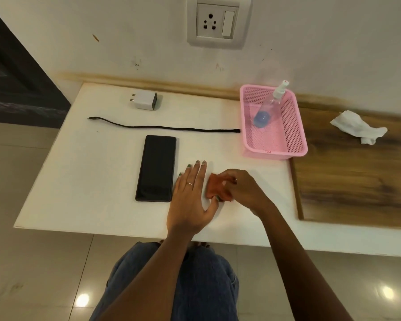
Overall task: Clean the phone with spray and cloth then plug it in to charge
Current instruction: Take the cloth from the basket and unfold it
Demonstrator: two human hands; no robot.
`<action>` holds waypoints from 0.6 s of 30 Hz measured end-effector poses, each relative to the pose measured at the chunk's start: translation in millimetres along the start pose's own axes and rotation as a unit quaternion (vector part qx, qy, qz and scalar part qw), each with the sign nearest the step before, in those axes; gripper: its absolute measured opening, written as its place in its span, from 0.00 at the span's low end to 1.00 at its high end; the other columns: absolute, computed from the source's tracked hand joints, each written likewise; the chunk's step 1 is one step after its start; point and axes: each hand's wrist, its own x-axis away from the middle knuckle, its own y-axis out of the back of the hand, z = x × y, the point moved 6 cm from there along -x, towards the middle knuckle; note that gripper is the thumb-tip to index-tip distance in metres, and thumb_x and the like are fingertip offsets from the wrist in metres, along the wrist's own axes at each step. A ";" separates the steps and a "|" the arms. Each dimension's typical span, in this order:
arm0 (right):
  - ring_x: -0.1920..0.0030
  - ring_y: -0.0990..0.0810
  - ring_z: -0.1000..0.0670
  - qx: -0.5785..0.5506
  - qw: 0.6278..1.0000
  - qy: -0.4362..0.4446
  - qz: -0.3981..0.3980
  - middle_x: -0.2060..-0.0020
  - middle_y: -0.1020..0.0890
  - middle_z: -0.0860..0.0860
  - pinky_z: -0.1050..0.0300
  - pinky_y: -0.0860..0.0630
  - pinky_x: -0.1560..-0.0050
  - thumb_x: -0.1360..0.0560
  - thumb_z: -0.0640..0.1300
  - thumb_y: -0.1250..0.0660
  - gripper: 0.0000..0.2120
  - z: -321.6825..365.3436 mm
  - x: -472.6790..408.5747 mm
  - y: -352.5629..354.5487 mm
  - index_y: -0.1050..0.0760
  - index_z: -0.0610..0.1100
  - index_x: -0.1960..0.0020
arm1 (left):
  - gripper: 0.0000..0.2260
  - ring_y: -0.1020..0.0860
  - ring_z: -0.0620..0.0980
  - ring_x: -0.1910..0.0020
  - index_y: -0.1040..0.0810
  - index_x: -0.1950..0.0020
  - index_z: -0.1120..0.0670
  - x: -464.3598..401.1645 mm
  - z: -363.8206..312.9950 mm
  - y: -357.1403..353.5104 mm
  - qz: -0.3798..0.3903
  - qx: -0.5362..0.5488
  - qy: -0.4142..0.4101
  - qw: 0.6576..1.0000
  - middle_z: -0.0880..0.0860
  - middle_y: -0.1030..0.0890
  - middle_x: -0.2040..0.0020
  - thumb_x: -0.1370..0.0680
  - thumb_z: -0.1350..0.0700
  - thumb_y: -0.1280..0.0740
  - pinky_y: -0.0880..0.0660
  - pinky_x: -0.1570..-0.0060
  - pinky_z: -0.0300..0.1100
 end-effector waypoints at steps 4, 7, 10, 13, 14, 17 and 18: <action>0.41 0.25 0.46 0.008 0.995 0.019 -0.097 0.41 0.23 0.45 0.55 0.29 0.37 0.24 0.36 0.37 0.14 4.9 -6.4 -0.2 0.25 0.42 0.39 | 0.35 0.46 0.52 0.23 0.47 0.23 0.49 -0.3 -1.1 1.9 -0.010 0.008 -0.001 1.000 0.50 0.42 0.23 0.25 0.31 0.53 0.49 0.26 0.52; 0.41 0.24 0.47 0.054 0.983 0.016 -0.174 0.41 0.22 0.48 0.54 0.29 0.37 0.25 0.43 0.34 0.15 6.5 -7.2 -1.8 0.26 0.45 0.38 | 0.33 0.46 0.52 0.23 0.48 0.23 0.47 -0.5 -1.0 1.6 -0.009 0.010 0.002 1.000 0.49 0.43 0.22 0.24 0.31 0.54 0.50 0.25 0.52; 0.46 0.23 0.48 0.118 0.963 -0.004 -0.244 0.46 0.20 0.48 0.54 0.26 0.45 0.25 0.49 0.34 0.14 2.4 0.0 -0.2 0.25 0.46 0.42 | 0.29 0.47 0.52 0.23 0.47 0.23 0.46 -0.6 -0.1 0.4 -0.004 -0.008 0.004 1.000 0.49 0.43 0.22 0.22 0.35 0.53 0.51 0.25 0.51; 0.48 0.21 0.48 0.094 0.966 -0.029 -0.240 0.47 0.19 0.49 0.56 0.26 0.50 0.26 0.53 0.35 0.16 -7.2 4.5 -1.6 0.29 0.47 0.41 | 0.25 0.47 0.54 0.23 0.44 0.23 0.46 -0.3 1.1 -0.2 0.002 -0.041 0.000 0.999 0.51 0.42 0.22 0.20 0.41 0.52 0.50 0.26 0.52; 0.48 0.20 0.47 0.088 0.969 -0.039 -0.228 0.46 0.19 0.49 0.57 0.26 0.51 0.26 0.54 0.35 0.18 -10.2 4.8 -2.6 0.30 0.47 0.40 | 0.24 0.47 0.54 0.23 0.43 0.24 0.46 -0.2 1.4 -0.2 0.003 -0.049 -0.001 0.999 0.52 0.42 0.22 0.19 0.43 0.51 0.51 0.27 0.52; 0.49 0.20 0.47 0.115 0.962 -0.031 -0.245 0.48 0.19 0.48 0.53 0.25 0.48 0.26 0.55 0.35 0.19 -6.0 11.1 3.4 0.29 0.48 0.39 | 0.24 0.46 0.55 0.23 0.40 0.24 0.47 -0.7 1.5 -0.5 0.009 -0.061 0.002 0.998 0.52 0.42 0.22 0.20 0.44 0.51 0.54 0.27 0.50; 0.52 0.20 0.48 0.123 0.947 0.005 -0.296 0.51 0.18 0.48 0.52 0.23 0.49 0.26 0.54 0.35 0.17 0.6 16.8 10.9 0.27 0.47 0.41 | 0.25 0.46 0.56 0.23 0.40 0.24 0.48 -1.2 1.3 -0.9 0.011 -0.065 0.004 0.998 0.52 0.42 0.22 0.20 0.43 0.51 0.54 0.28 0.50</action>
